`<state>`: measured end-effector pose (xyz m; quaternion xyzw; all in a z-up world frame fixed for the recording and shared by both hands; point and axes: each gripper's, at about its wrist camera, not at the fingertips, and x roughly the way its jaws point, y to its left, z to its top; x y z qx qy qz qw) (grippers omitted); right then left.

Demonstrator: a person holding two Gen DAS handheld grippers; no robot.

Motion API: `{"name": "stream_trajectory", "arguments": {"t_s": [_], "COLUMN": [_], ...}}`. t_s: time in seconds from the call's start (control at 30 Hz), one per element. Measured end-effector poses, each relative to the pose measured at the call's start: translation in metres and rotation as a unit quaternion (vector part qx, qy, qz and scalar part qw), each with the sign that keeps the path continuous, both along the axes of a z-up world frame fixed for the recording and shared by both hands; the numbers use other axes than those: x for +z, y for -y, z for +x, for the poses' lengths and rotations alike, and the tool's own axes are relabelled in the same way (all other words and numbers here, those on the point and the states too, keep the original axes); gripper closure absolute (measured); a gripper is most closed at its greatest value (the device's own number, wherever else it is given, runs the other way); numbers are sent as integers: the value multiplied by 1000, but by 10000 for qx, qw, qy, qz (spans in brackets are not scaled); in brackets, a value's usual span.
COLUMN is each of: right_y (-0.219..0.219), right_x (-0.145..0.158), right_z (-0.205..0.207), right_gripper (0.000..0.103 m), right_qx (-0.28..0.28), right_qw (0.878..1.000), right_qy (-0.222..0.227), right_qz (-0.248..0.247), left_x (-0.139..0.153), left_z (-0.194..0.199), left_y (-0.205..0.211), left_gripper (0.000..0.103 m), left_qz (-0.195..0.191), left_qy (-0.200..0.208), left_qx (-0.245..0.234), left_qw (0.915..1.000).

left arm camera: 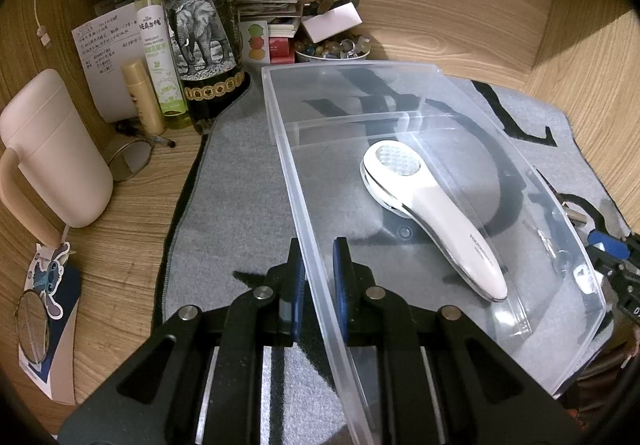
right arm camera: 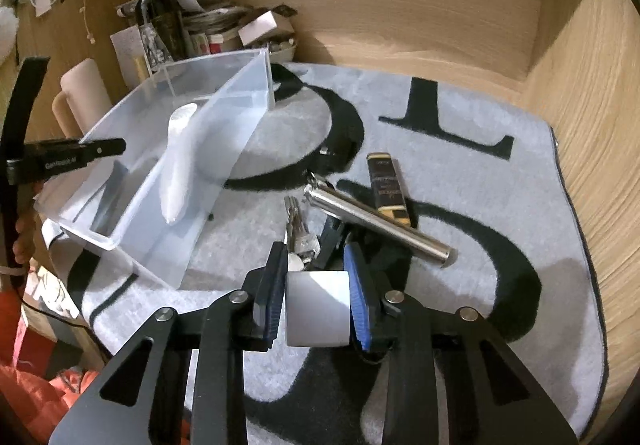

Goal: Organize rigid objects
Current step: 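Carry the white padlock into the clear box and open the right gripper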

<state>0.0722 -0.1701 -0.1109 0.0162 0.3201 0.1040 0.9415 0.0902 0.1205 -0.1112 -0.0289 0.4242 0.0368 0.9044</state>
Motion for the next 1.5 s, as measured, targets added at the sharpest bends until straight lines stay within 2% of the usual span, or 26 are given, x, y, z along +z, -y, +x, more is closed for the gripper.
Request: {"name": "stream_trajectory", "arguments": {"t_s": [0.5, 0.87, 1.17, 1.5], "right_y": [-7, -42, -77, -114], "right_x": [54, 91, 96, 84], "right_z": [2, 17, 40, 67], "right_gripper": [76, 76, 76, 76], "right_qx": [49, 523, 1033, 1507], "right_qw": [9966, 9896, 9863, 9839], "right_qy": [812, 1337, 1282, 891], "right_qz": [102, 44, -139, -347], "left_x": [0, 1, 0, -1], "left_z": [0, 3, 3, 0], "left_y": [1, 3, 1, -3], "left_gripper": [89, 89, 88, 87], "left_qz": [-5, -22, -75, -133], "left_qy": [5, 5, 36, 74], "left_qx": [-2, -52, -87, -149], "left_qw": [10000, 10000, 9999, 9998]}}
